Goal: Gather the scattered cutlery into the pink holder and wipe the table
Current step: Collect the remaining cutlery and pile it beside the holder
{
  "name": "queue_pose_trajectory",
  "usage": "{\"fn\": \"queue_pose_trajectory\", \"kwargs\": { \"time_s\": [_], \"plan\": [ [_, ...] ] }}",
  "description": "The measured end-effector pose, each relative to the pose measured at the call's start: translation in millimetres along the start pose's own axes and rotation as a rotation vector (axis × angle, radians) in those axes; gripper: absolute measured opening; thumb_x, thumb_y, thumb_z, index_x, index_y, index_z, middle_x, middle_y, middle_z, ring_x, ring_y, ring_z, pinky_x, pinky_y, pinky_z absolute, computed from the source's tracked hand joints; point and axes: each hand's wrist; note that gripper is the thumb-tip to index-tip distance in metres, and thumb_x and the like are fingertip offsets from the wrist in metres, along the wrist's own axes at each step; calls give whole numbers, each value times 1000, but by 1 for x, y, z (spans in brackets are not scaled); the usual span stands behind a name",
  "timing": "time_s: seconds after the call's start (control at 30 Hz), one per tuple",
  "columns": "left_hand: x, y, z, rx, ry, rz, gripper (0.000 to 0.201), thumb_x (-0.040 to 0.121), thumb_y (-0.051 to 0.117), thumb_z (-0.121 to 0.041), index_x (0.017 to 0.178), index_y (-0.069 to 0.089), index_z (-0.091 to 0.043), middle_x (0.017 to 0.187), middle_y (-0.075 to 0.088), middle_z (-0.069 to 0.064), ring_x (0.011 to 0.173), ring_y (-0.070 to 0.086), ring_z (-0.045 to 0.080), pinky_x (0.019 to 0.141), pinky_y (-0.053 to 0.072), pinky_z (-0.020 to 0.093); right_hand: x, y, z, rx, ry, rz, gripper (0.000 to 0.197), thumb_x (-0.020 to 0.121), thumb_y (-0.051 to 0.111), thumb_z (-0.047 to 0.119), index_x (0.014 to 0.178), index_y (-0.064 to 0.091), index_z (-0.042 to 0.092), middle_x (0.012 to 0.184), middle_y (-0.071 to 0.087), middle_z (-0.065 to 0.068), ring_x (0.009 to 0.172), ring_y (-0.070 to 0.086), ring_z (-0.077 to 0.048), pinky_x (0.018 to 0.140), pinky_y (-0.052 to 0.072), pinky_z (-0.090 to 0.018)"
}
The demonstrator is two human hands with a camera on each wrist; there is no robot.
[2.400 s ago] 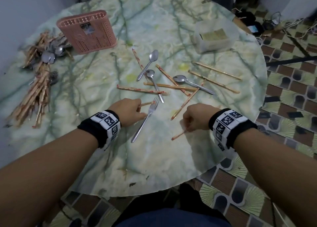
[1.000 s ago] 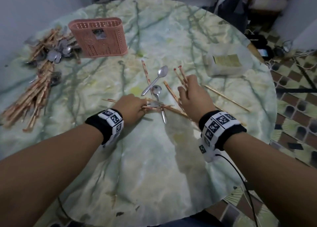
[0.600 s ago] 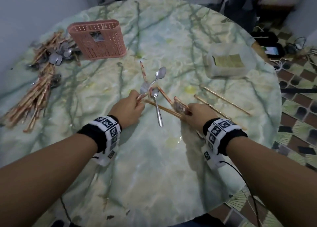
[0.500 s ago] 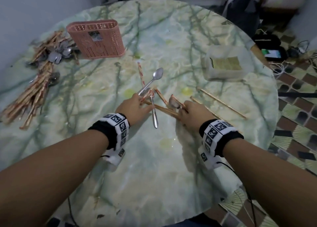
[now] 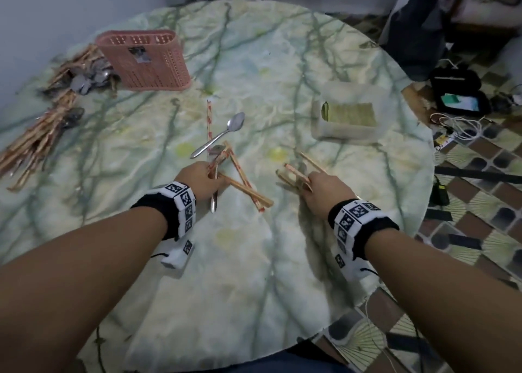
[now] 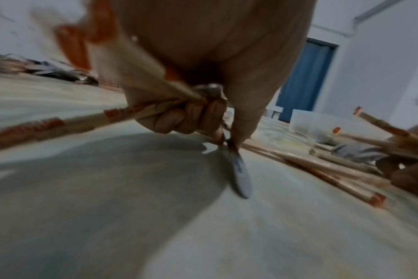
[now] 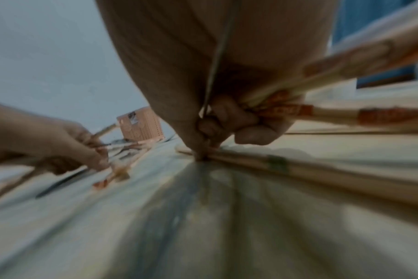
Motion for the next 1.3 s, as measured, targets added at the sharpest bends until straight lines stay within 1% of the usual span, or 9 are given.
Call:
{"fn": "queue_pose_trajectory", "kwargs": {
  "time_s": [0.07,0.17,0.43,0.6,0.7,0.83,0.93,1.07,1.3],
  "plan": [
    [-3,6,-10,-15,-9,-11,22,90,65,-33,86,66,-11,80,68,7,81,65,29,69,48,33,1,0,1,6,-24,-11,21,101,49,34,105,55,14,103,67,-12,92,63,-33,71,42,-33],
    [-10,9,-14,-23,20,-87,23,100,53,-35,102,53,-12,88,58,6,84,56,31,73,42,36,1,-7,3,90,-44,-62,21,98,47,37,99,49,16,89,58,-5,80,57,-29,67,43,-35],
    [-13,8,-8,478,554,-112,19,96,49,-22,111,47,-32,92,63,1,78,51,26,70,34,38,7,-22,-19,186,-21,-209,21,99,49,25,109,36,11,71,53,-3,61,53,-30,57,43,-38],
    [-14,12,-18,525,487,-6,19,91,58,-37,106,52,-27,86,68,2,80,62,29,75,47,39,14,-7,-39,-9,72,-97,17,102,46,22,110,42,7,90,64,-14,69,54,-31,60,39,-35],
    [-13,10,-22,574,532,-22,12,93,59,-34,91,48,-29,92,67,0,91,61,28,72,34,35,16,-6,-33,-43,70,-48,7,100,45,17,101,46,10,90,61,-13,75,54,-32,66,41,-35],
    [-20,1,-19,631,581,-102,8,93,56,-32,97,55,-25,95,61,0,93,57,27,75,34,39,19,-3,-18,-48,-4,-54,12,97,50,17,105,45,10,102,58,-14,81,60,-34,66,42,-35],
    [-28,-5,-5,478,530,-171,10,93,53,-27,100,51,-21,97,57,4,90,54,30,72,30,38,25,-6,-15,18,24,-111,23,96,53,15,107,33,12,89,61,-13,65,54,-29,54,37,-34],
    [-35,-16,6,322,478,-197,8,95,52,-23,95,45,-19,88,49,-1,80,45,27,69,27,37,28,-10,-13,10,143,-82,23,96,53,18,107,35,9,85,58,-11,69,55,-31,58,39,-35],
    [-24,-24,17,153,396,-209,34,94,57,-23,125,43,-19,80,59,4,73,53,33,62,33,39,24,-8,15,-89,89,-9,25,98,49,19,119,47,5,118,51,-17,90,59,-37,72,42,-40]
  ]
}}
Point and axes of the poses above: each hand's wrist, its own x-axis towards the middle knuckle, its own y-axis out of the palm, z = x × y
